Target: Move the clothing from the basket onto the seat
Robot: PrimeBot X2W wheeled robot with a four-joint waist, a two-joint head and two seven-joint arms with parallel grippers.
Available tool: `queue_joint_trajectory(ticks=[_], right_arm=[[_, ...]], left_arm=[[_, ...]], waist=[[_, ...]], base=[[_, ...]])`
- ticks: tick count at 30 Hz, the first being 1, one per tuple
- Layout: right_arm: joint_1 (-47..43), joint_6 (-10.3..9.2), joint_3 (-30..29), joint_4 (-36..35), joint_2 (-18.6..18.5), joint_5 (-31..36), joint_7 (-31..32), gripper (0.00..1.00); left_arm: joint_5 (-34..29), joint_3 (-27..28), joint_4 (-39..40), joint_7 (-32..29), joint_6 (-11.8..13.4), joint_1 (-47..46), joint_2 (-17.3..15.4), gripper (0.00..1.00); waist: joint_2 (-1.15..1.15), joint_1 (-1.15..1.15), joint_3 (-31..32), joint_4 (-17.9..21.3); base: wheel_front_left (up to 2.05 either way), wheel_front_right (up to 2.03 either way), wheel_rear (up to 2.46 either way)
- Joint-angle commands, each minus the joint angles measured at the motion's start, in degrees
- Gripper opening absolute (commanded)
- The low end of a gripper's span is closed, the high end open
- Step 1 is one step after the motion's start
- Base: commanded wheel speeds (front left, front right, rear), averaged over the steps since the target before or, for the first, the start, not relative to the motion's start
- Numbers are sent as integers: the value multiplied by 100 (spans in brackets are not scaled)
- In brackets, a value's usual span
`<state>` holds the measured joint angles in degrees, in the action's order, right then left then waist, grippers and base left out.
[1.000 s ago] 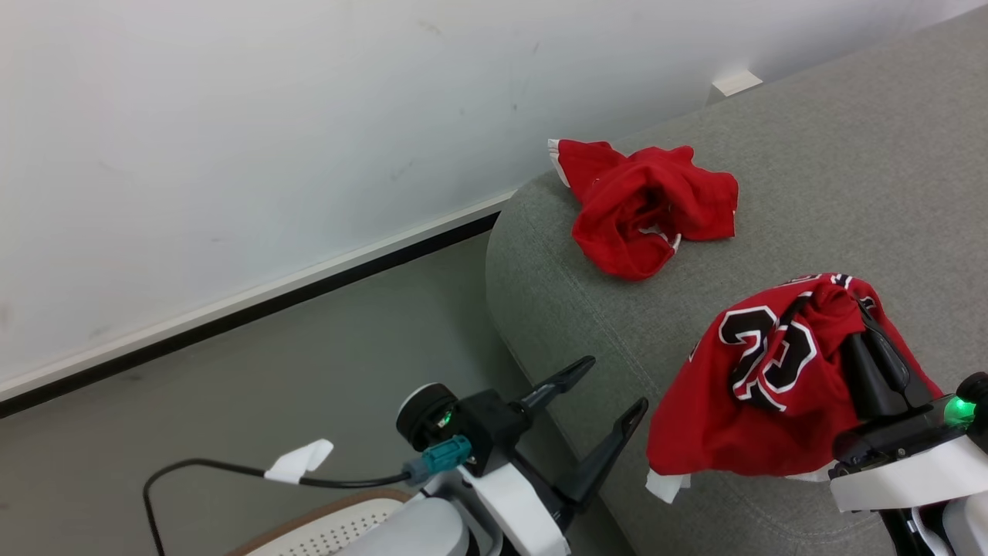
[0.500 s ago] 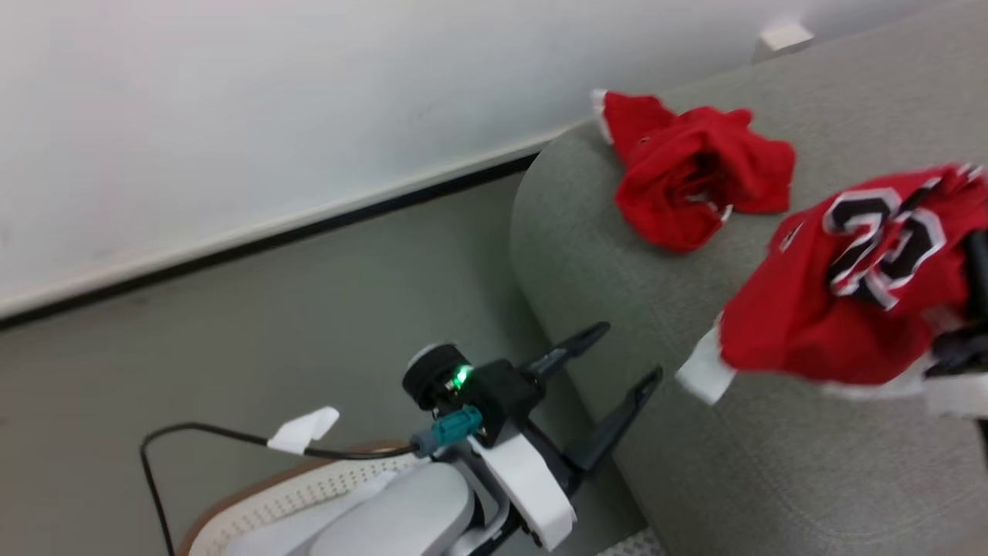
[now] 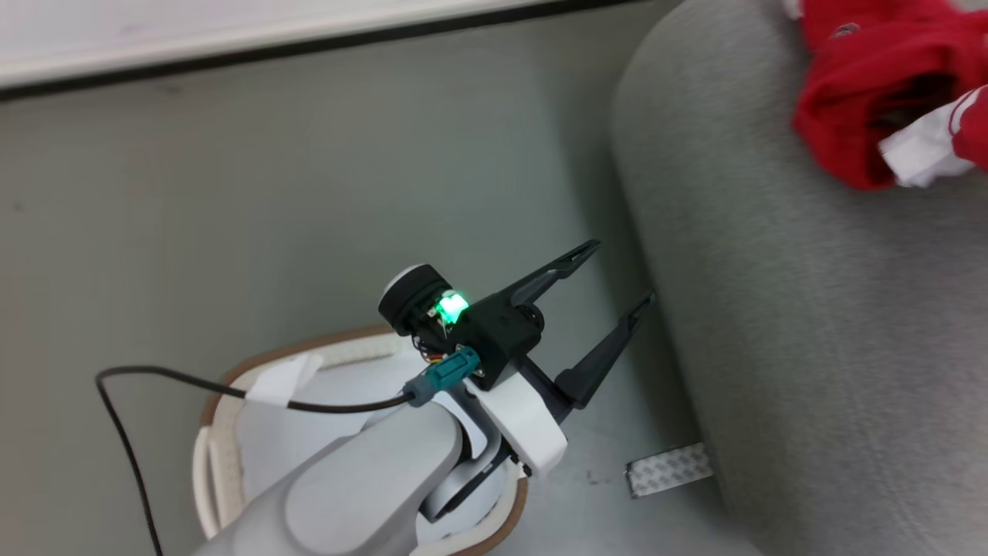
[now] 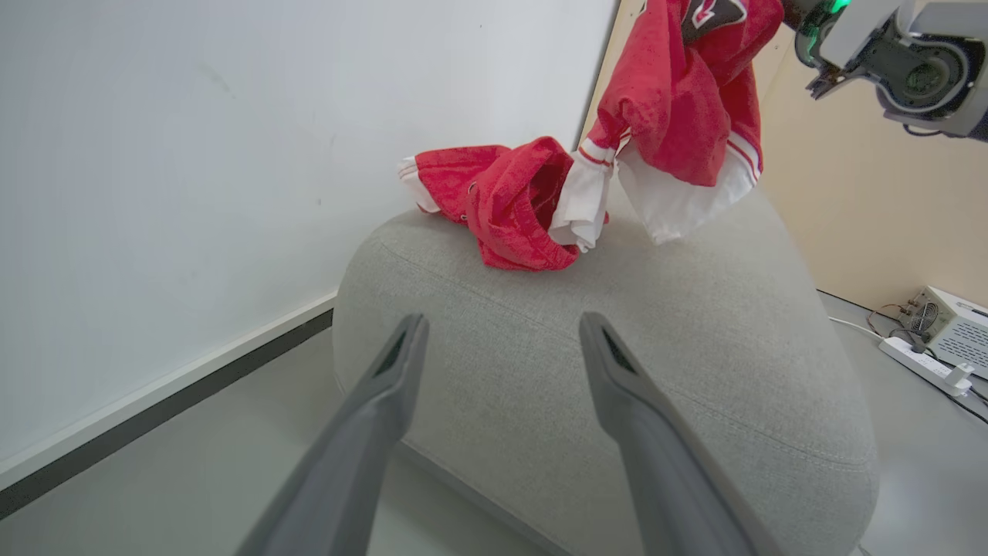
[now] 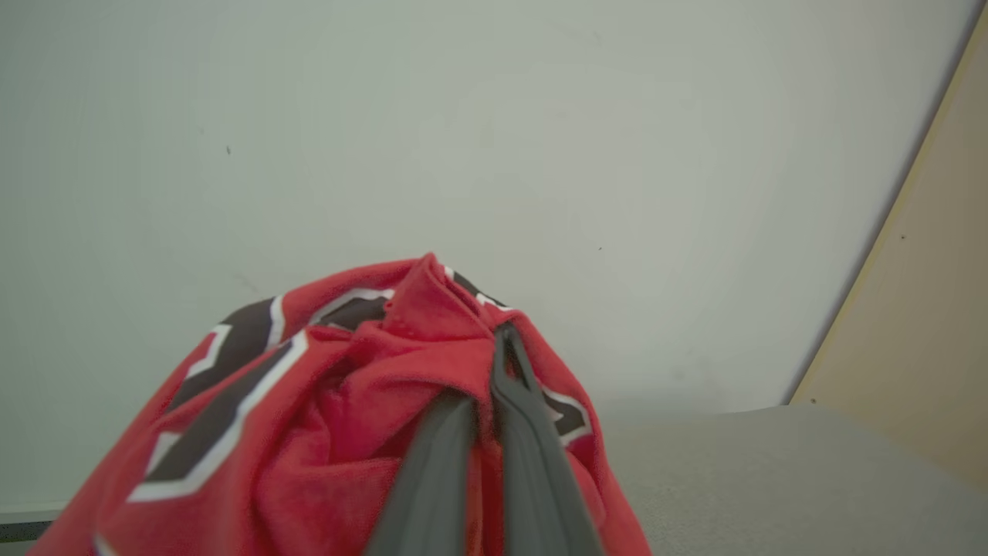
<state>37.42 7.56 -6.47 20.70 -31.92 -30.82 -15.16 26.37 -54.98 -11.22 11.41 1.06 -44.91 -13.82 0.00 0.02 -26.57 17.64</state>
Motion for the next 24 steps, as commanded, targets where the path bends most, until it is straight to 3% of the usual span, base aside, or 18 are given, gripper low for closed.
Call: queue_joint_trajectory(ticks=[1,7,12,16,17,18,19,20,24], right_arm=[[118,-15,42,295,-130,28,3,0],[212,-15,427,1339,-314,-64,4,0],[386,-15,910,2714,-305,-383,235,0],[492,-15,1276,3181,-301,-591,443,0],[511,-15,1353,3237,-308,-631,470,13],[511,-15,1353,3237,-308,-631,470,13],[543,-15,1522,3341,-341,-709,501,49],[554,-15,1606,3403,-326,-765,540,100],[509,-15,1873,3513,-358,-876,625,100]], left_arm=[[-34,19,10,20,31,-88,-61,100],[-29,44,-32,95,68,-79,-47,100],[25,71,-99,174,83,-84,-10,100],[90,193,-145,241,163,6,-78,100],[115,208,-152,260,171,48,-89,100],[115,208,-152,260,171,48,-89,100],[168,235,-163,265,176,127,-101,100],[178,248,-172,277,182,161,-115,100],[216,273,-217,293,193,306,-140,100]], waist=[[0,-2,-496,-499],[0,-2,-574,-714],[0,-2,-469,-808],[0,-2,-285,-794],[0,-2,-215,-784],[0,-2,-215,-784],[0,-2,-61,-754],[0,-2,28,-733],[0,-2,338,-675]], base=[[0,0,0],[0,0,0],[0,0,0],[0,0,0],[0,0,0],[0,0,0],[0,0,0],[0,0,0],[0,0,0]])
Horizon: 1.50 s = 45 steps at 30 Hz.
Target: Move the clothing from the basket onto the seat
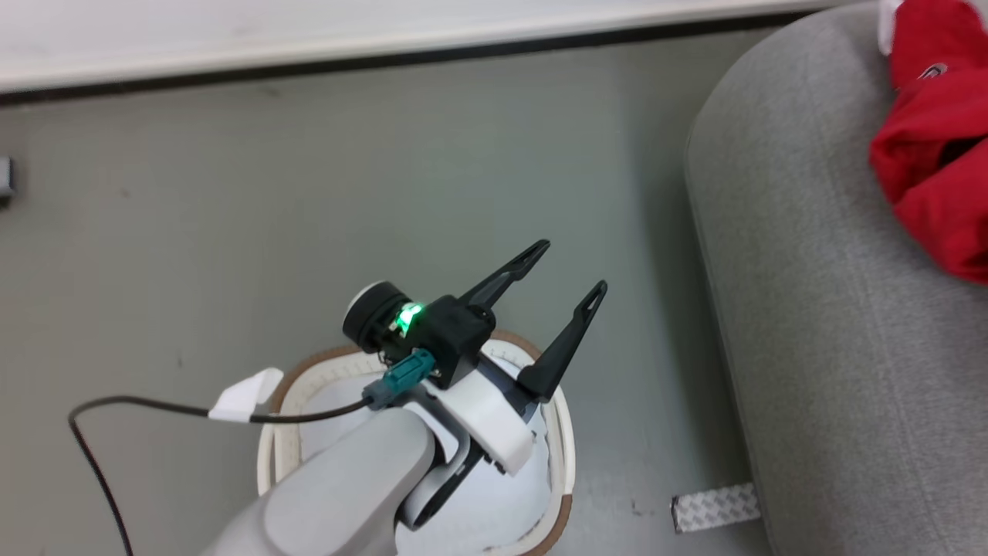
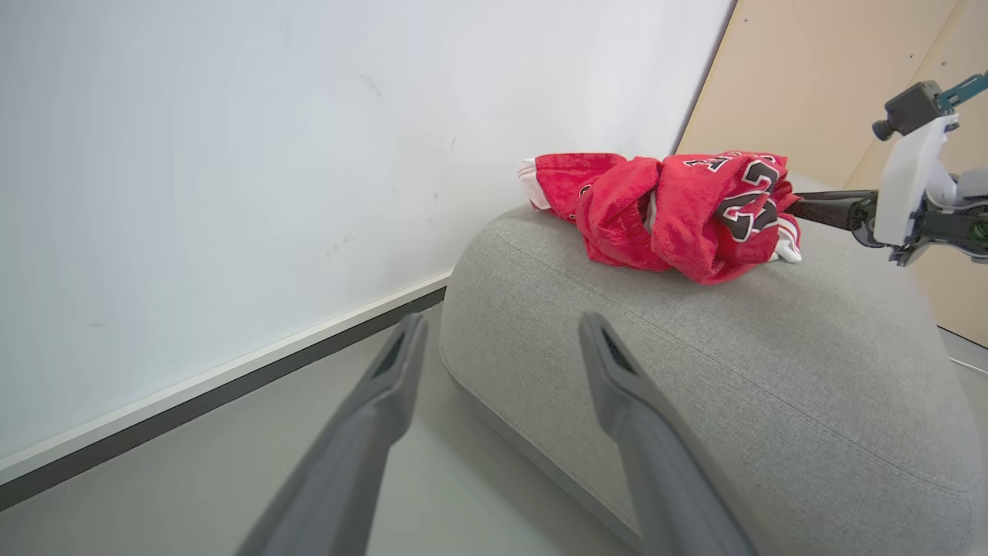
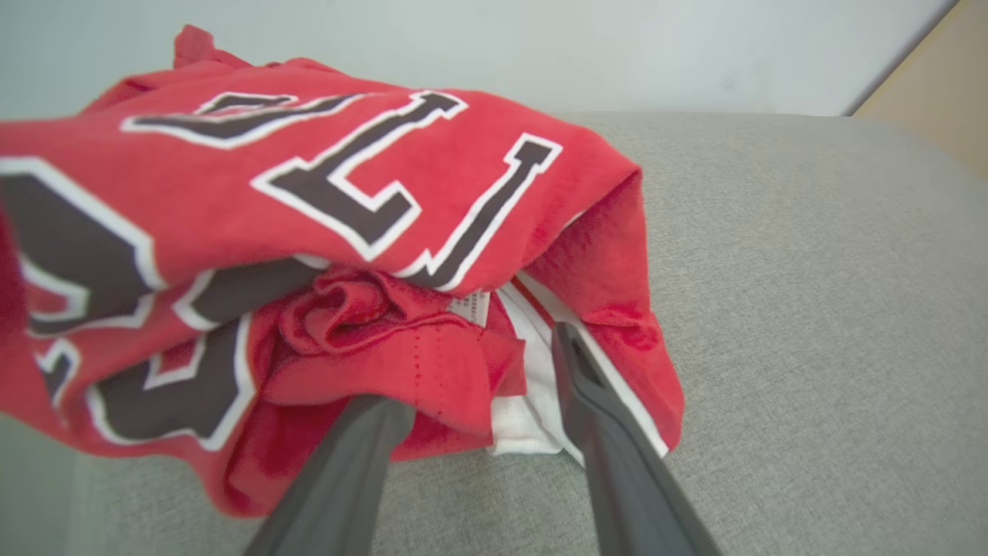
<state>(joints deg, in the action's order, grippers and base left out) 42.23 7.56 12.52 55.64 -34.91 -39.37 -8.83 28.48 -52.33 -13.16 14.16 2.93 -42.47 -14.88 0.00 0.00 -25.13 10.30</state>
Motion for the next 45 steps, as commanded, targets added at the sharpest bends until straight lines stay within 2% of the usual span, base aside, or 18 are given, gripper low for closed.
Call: queue_joint_trajectory(ticks=[1,7,12,17,22,25,30,33,40,45], right_arm=[[-18,-15,102,27,-60,-38,64,100],[-127,-15,724,-289,-312,-75,7,100],[-85,-15,1139,-864,-521,-20,-188,100],[-198,-15,1296,-1736,-447,-325,-289,100],[-508,-15,1256,-2504,-304,-507,-423,100],[-814,-15,1019,-2761,-75,-495,-552,100],[-1623,-15,424,-3057,562,-100,-637,100],[-2164,-15,16,-3355,1006,330,-636,100],[-3312,-15,-581,-3996,2104,1239,-636,100],[-3875,-15,-598,-4293,2457,1704,-636,100]], left_arm=[[37,24,-34,31,18,120,-36,100],[276,282,-45,93,121,597,-120,100],[416,703,26,97,307,1079,-235,100],[448,1298,254,98,516,1664,-402,100],[378,2128,573,98,719,2209,-437,100],[267,2594,684,98,743,2553,-389,100],[66,3210,718,99,597,3010,-131,100],[-139,3581,717,99,455,3235,76,100],[-601,4303,412,99,-112,3762,668,100],[-1084,4687,-91,98,-305,3978,938,100]], waist=[[0,0,314,75],[0,0,1166,192],[0,0,1899,197],[0,0,2422,118],[0,0,2599,-60],[0,0,2660,-152],[0,0,2705,-353],[0,0,2698,-413],[0,0,2723,-497],[0,0,2753,-574]], base=[[0,0,0],[0,0,0],[0,0,0],[0,0,0],[0,0,0],[0,0,0],[0,0,0],[0,0,0],[0,0,0],[0,0,0]])
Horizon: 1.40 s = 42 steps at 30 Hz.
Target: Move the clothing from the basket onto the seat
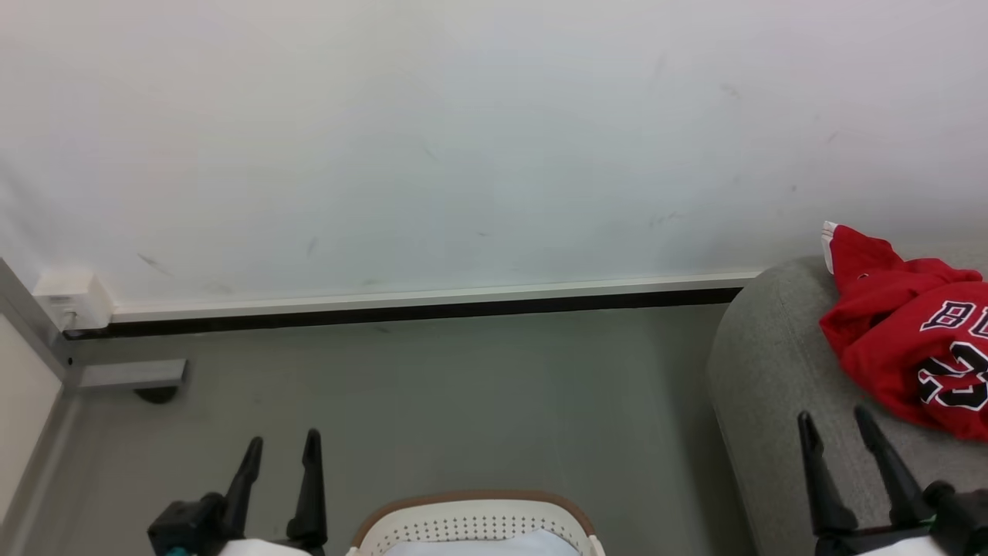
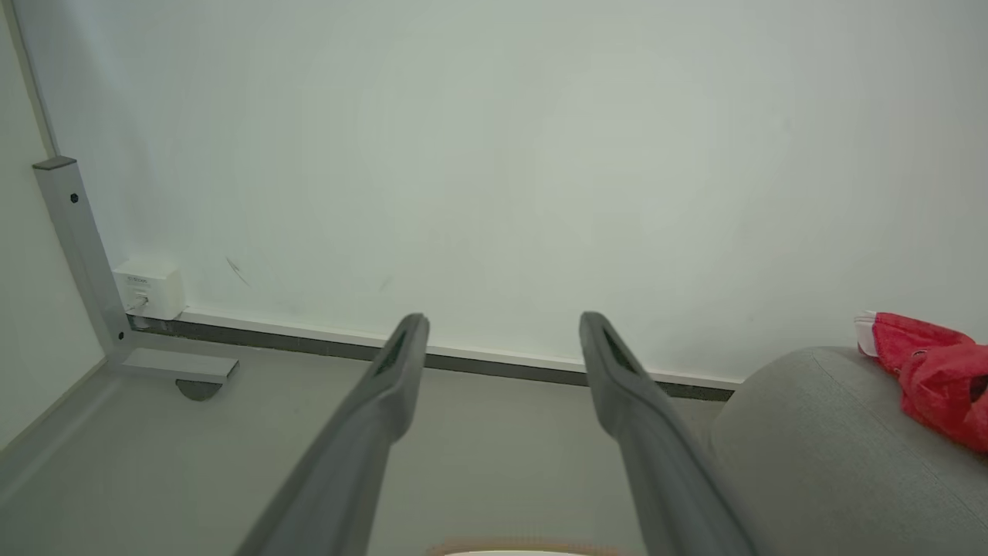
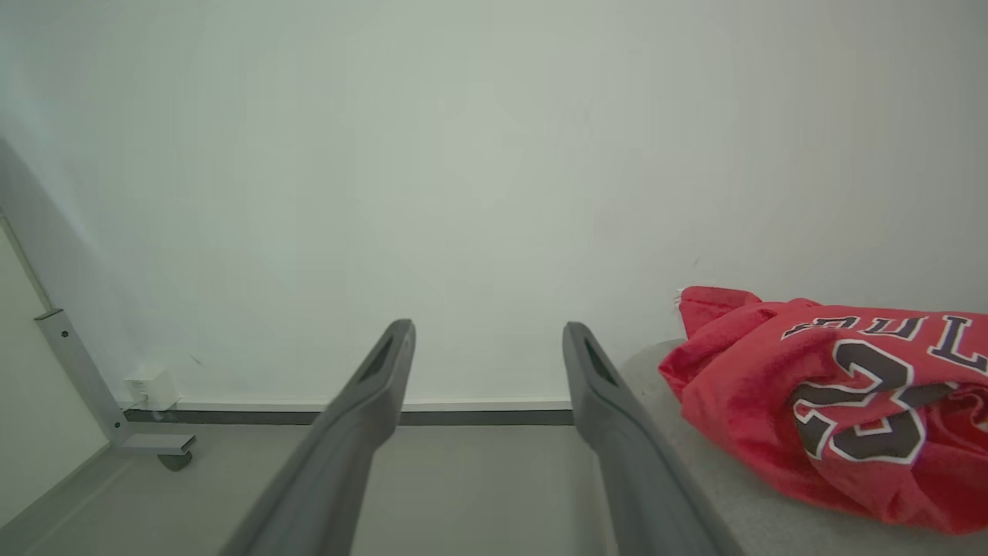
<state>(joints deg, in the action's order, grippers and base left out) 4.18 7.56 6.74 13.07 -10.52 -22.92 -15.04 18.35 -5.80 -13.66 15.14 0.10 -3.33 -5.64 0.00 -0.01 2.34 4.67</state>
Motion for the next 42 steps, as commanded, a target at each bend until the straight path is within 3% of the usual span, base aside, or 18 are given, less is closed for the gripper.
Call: queue_joint_trajectory(ticks=[1,10,23,24,30,42], right_arm=[[-145,-15,-13,-68,67,134,-15,100],[-204,-15,96,-127,293,423,-16,100],[-117,-14,237,-142,357,304,-17,100],[-186,-1,240,-119,352,326,0,0],[-250,0,220,-4,379,104,64,0],[-156,-2,1,18,408,-1082,379,0]], left_arm=[[-167,104,-88,0,-62,85,56,100],[-581,498,-234,1,-391,138,236,100],[-528,643,-304,1,-512,37,267,100],[-577,634,-291,-1,-514,69,279,0],[-358,684,-467,-109,-521,81,305,0],[917,758,-377,-436,-561,24,299,0]], waist=[[0,1,11,-25],[0,1,27,-54],[0,1,-33,-28],[0,1,-34,-28],[0,1,-38,-35],[0,1,-58,-78]], base=[[0,0,0],[0,0,0],[0,0,0],[0,0,0],[0,0,0],[0,0,0]])
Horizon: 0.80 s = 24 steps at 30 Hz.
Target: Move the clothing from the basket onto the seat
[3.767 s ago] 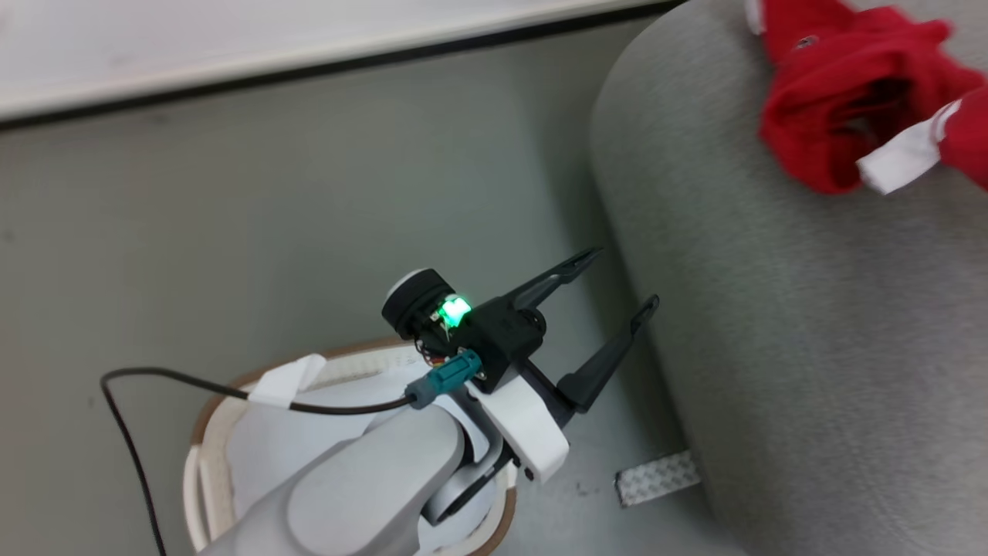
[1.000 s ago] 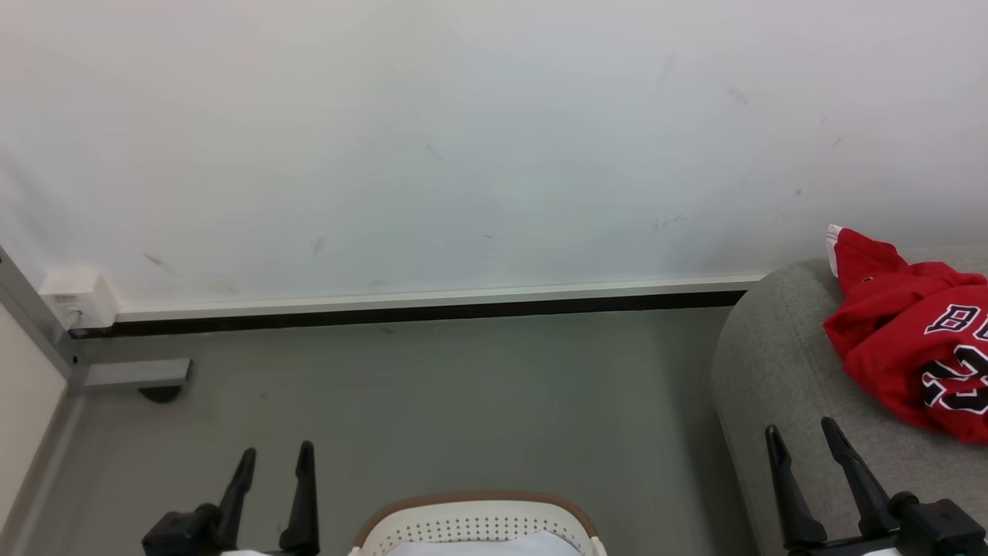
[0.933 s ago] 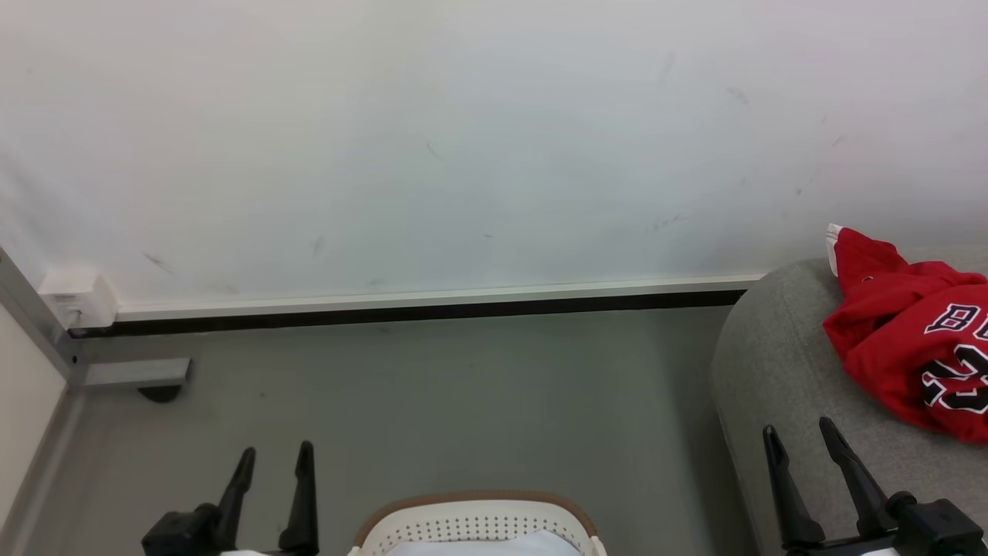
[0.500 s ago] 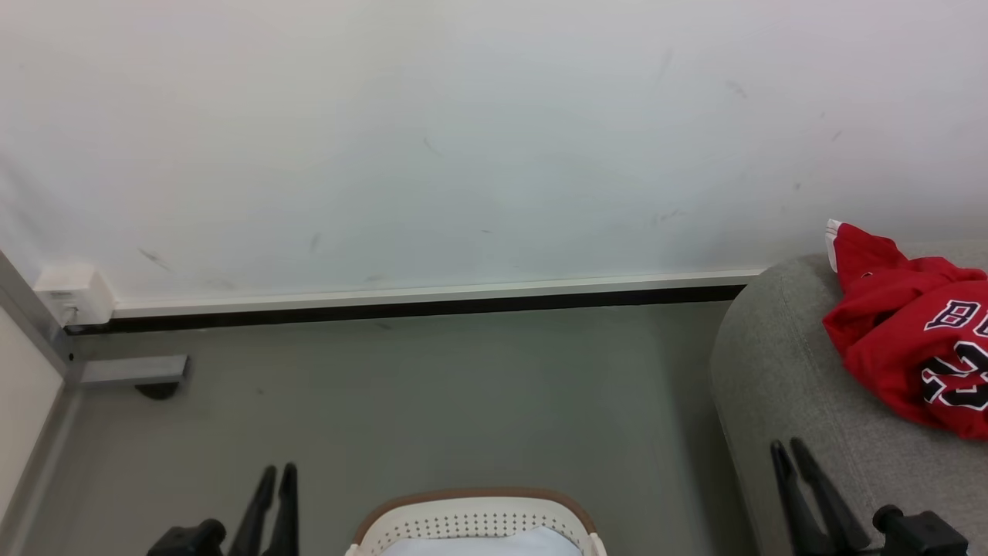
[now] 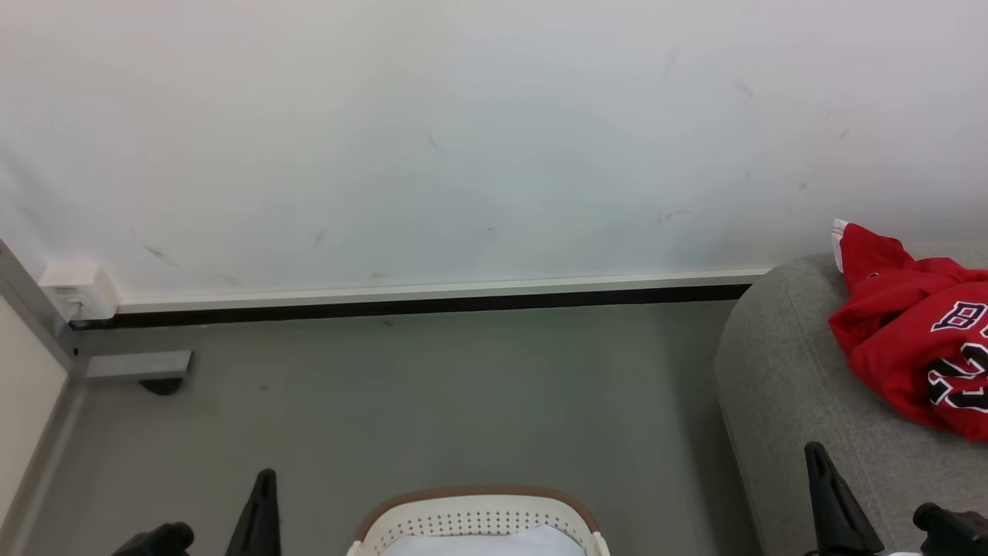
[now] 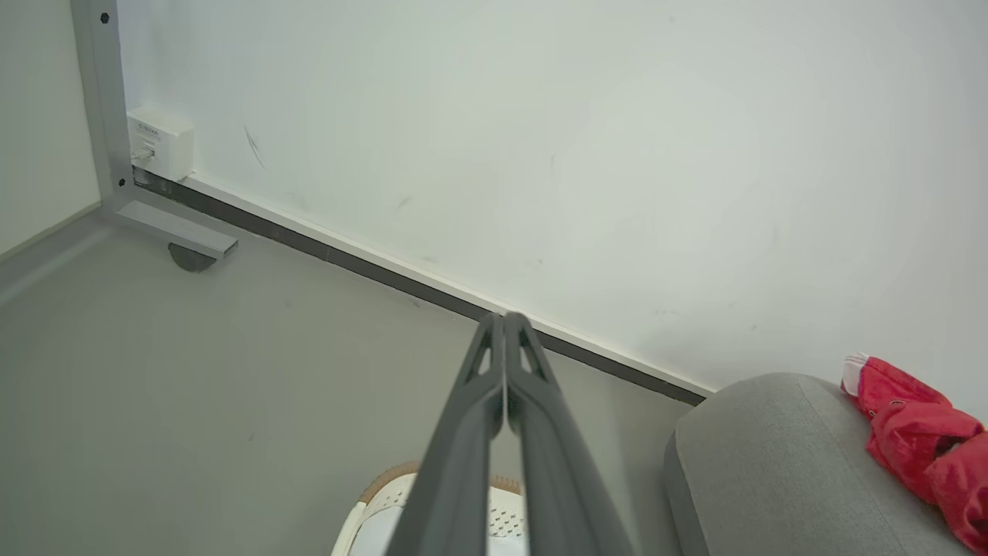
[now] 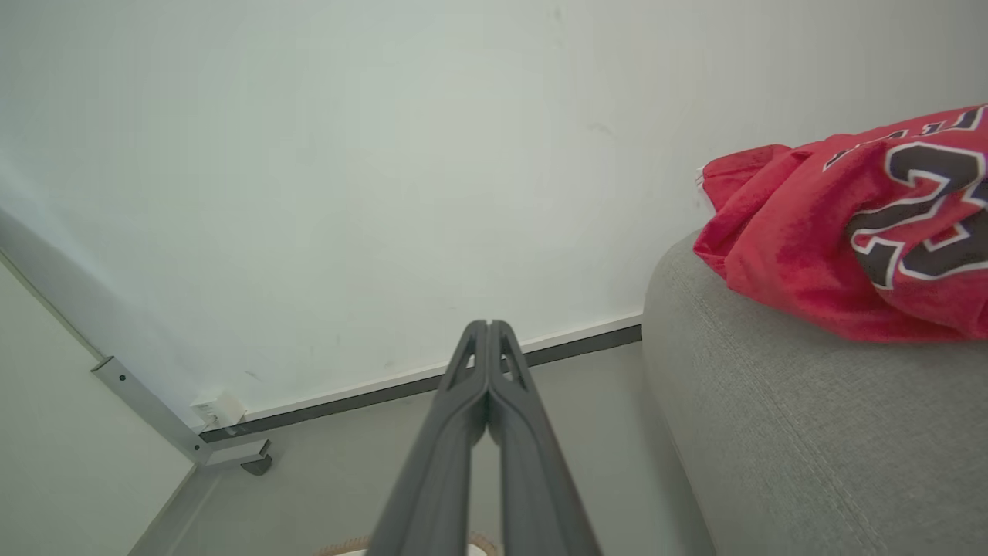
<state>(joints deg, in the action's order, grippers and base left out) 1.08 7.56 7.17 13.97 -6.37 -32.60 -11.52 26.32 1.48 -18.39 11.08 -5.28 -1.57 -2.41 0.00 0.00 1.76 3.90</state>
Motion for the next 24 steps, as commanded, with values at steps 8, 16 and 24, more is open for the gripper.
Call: queue_joint_trajectory(ticks=[8,16,24], right_arm=[[211,-2,-173,-62,12,-809,211,0],[249,-3,-294,-55,33,-1442,383,0],[299,-4,-404,-48,55,-2021,539,0]], left_arm=[[868,75,152,-215,-46,-185,-29,0],[1548,124,189,-397,-67,-228,-33,0],[2172,171,220,-565,-90,-266,-37,0]], waist=[[0,0,-13,-29],[0,0,-26,-57],[0,0,-39,-85]], base=[[0,0,0],[0,0,0],[0,0,0]])
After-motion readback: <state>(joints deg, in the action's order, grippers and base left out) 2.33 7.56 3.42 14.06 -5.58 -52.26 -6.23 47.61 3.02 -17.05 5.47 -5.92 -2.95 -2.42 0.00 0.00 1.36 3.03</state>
